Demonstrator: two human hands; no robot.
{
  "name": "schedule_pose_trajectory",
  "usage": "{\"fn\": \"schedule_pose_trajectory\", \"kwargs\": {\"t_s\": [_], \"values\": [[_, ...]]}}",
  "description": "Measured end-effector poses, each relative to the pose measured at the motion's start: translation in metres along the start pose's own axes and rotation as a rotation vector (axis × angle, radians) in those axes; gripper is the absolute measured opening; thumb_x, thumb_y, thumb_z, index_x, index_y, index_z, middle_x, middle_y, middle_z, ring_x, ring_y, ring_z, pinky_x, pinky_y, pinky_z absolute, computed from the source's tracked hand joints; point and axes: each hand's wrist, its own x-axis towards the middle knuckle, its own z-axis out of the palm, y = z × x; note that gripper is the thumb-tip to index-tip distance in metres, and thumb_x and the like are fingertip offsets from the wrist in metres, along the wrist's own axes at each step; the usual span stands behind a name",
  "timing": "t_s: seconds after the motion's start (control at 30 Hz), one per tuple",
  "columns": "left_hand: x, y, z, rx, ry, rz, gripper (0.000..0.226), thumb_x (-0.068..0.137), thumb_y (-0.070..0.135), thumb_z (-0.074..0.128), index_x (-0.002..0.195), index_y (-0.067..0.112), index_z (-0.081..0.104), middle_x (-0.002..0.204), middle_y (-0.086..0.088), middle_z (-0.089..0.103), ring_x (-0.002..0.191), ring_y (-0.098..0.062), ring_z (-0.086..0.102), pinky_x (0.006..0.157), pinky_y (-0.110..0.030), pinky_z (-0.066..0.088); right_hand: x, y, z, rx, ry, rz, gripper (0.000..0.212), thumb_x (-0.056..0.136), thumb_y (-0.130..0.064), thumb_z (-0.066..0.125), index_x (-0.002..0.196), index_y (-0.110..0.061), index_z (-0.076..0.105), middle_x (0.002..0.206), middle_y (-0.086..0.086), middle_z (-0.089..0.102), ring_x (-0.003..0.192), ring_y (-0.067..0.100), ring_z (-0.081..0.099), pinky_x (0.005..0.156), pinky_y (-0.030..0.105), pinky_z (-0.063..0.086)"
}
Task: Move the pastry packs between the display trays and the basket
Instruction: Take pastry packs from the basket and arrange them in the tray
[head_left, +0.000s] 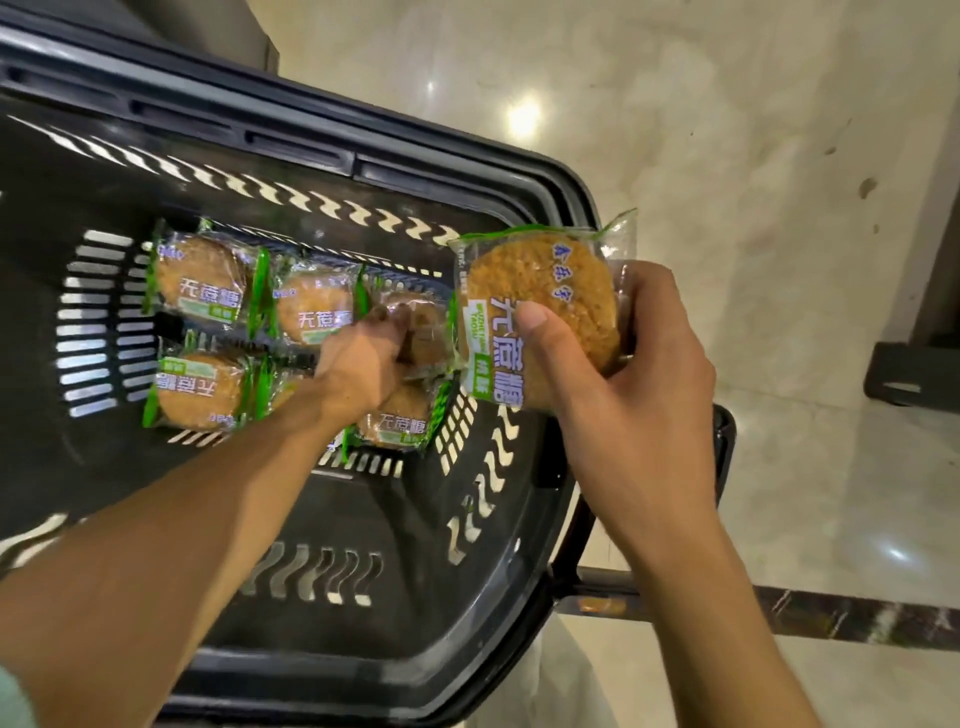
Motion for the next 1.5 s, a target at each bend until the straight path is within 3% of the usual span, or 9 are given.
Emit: {"fn": "schedule_pose_trajectory", "kwargs": {"t_s": [0.07,0.2,0.43,0.5,0.73,0.93,1.07,1.17,1.5], "values": [[-0.031,0.004,-0.026,-0.266,-0.003,-0.092,0.053,0.094,0.032,0.07,0.139,0.021,0.044,0.089,0.005,0.061,0.082,-0.023,0.06,0.07,-0.035,0.049,-0.006,-0.007,-0.005,0.025,-0.032,0.035,0.026,0.091,-0.042,0.072,0.108,-0.029,0.058,0.092,-0.012,0.071,0.083,0.006,0.07,0.07,0.041,0.06],[-0.112,-0.01,-0.104,-0.721,0.161,-0.075,0.044,0.084,0.035,0.08,0.115,0.026,0.051,0.091,0.013,0.064,0.078,-0.007,0.064,0.067,-0.021,0.048,-0.028,-0.045,-0.018,0.002,-0.087,0.021,0.022,0.09,-0.042,0.072,0.105,-0.035,0.058,0.097,-0.023,0.069,0.084,0.004,0.071,0.073,0.041,0.061],[-0.294,-0.046,-0.296,-1.354,0.494,-0.024,0.047,0.072,0.022,0.081,0.112,0.024,0.057,0.095,0.005,0.076,0.086,-0.009,0.072,0.072,-0.022,0.057,-0.104,-0.201,-0.047,0.087,-0.135,-0.093,0.034,0.085,-0.06,0.069,0.109,-0.039,0.056,0.1,-0.008,0.073,0.09,0.014,0.073,0.076,0.05,0.06],[-0.349,-0.052,-0.346,-1.451,0.545,0.02,0.054,0.071,0.024,0.08,0.119,0.021,0.056,0.1,0.003,0.076,0.091,-0.012,0.073,0.077,-0.027,0.058,-0.143,-0.259,-0.05,0.158,-0.162,-0.133,0.038,0.086,-0.052,0.074,0.114,-0.034,0.056,0.103,-0.004,0.074,0.092,0.017,0.073,0.077,0.051,0.06],[-0.53,-0.078,-0.471,-1.558,0.733,0.153,0.068,0.072,0.016,0.077,0.134,0.016,0.051,0.096,0.005,0.077,0.086,-0.009,0.072,0.071,-0.023,0.057,-0.277,-0.426,-0.077,0.429,-0.211,-0.271,0.072,0.066,-0.03,0.081,0.13,-0.032,0.048,0.098,0.005,0.075,0.082,0.02,0.075,0.066,0.032,0.062],[-0.651,-0.106,-0.508,-1.714,0.919,0.107,0.072,0.069,0.015,0.088,0.132,0.017,0.054,0.108,-0.01,0.076,0.098,-0.026,0.071,0.079,-0.038,0.057,-0.344,-0.514,-0.076,0.586,-0.333,-0.377,0.058,0.082,-0.011,0.077,0.129,-0.03,0.048,0.097,0.005,0.077,0.079,0.024,0.075,0.062,0.03,0.06],[-0.694,-0.14,-0.531,-1.701,1.063,0.163,0.055,0.07,0.018,0.078,0.122,0.021,0.059,0.105,-0.001,0.077,0.094,-0.018,0.071,0.08,-0.038,0.059,-0.369,-0.571,-0.051,0.572,-0.398,-0.494,0.053,0.082,-0.011,0.078,0.124,-0.029,0.051,0.105,0.013,0.075,0.087,0.026,0.075,0.065,0.031,0.06],[-0.705,-0.181,-0.556,-1.679,1.133,0.228,0.052,0.071,0.017,0.076,0.12,0.02,0.059,0.1,0.005,0.077,0.09,-0.01,0.071,0.074,-0.029,0.059,-0.378,-0.615,-0.02,0.58,-0.416,-0.554,0.052,0.084,-0.008,0.076,0.127,-0.026,0.051,0.103,0.002,0.076,0.09,0.024,0.075,0.068,0.03,0.061],[-0.695,-0.359,-0.645,-1.663,0.978,0.315,0.057,0.074,0.019,0.076,0.128,0.018,0.057,0.105,-0.002,0.077,0.099,-0.023,0.073,0.074,-0.027,0.061,-0.396,-0.715,0.107,0.668,-0.218,-0.459,0.068,0.074,-0.022,0.079,0.135,-0.031,0.051,0.107,0.003,0.076,0.094,0.026,0.075,0.072,0.033,0.062]]}}
